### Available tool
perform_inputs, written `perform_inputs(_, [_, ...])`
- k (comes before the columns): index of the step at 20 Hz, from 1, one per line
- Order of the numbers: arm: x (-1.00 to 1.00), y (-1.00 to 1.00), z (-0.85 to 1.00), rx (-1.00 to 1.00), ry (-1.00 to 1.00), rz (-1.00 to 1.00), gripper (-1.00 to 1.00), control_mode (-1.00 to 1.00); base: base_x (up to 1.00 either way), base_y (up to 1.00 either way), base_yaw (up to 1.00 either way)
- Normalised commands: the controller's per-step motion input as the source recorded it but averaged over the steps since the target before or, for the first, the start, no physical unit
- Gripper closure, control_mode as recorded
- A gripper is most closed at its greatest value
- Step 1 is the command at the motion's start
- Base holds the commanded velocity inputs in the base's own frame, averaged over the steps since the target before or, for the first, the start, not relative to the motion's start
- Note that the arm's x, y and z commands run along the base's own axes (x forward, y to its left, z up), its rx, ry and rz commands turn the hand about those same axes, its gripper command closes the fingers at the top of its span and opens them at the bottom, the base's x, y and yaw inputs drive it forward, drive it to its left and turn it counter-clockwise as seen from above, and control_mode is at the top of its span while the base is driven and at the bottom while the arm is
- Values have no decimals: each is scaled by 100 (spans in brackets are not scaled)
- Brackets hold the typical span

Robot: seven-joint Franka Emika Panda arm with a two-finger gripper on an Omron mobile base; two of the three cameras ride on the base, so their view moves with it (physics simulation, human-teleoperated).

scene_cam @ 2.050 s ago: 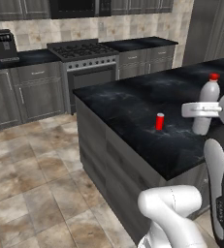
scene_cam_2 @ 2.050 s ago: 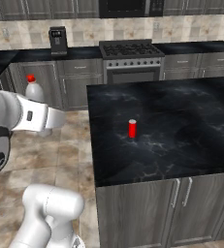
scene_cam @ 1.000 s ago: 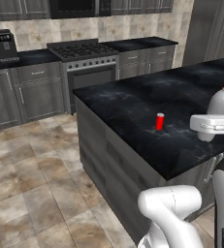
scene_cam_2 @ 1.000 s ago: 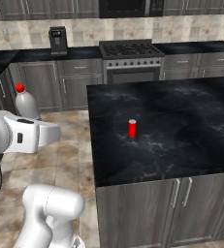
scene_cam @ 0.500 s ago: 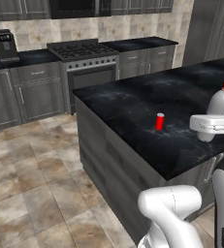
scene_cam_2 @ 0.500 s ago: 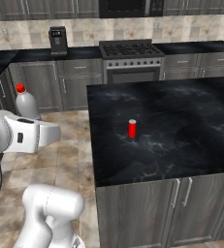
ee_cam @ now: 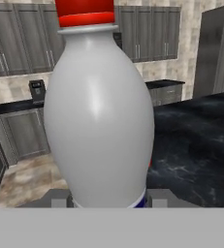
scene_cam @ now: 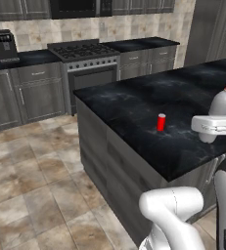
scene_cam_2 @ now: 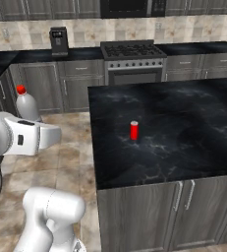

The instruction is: Pick the beer, bottled water, can from the counter and place them in the open cabinet.

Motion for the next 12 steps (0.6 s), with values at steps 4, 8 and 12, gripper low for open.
perform_inputs(4, [0, 0, 0, 0, 0, 0, 100, 100, -56, 11, 9])
perform_inputs(8, [0, 0, 0, 0, 0, 0, 100, 100, -65, 21, 19])
perform_inputs(12, [0, 0, 0, 0, 0, 0, 100, 100, -19, 30, 23])
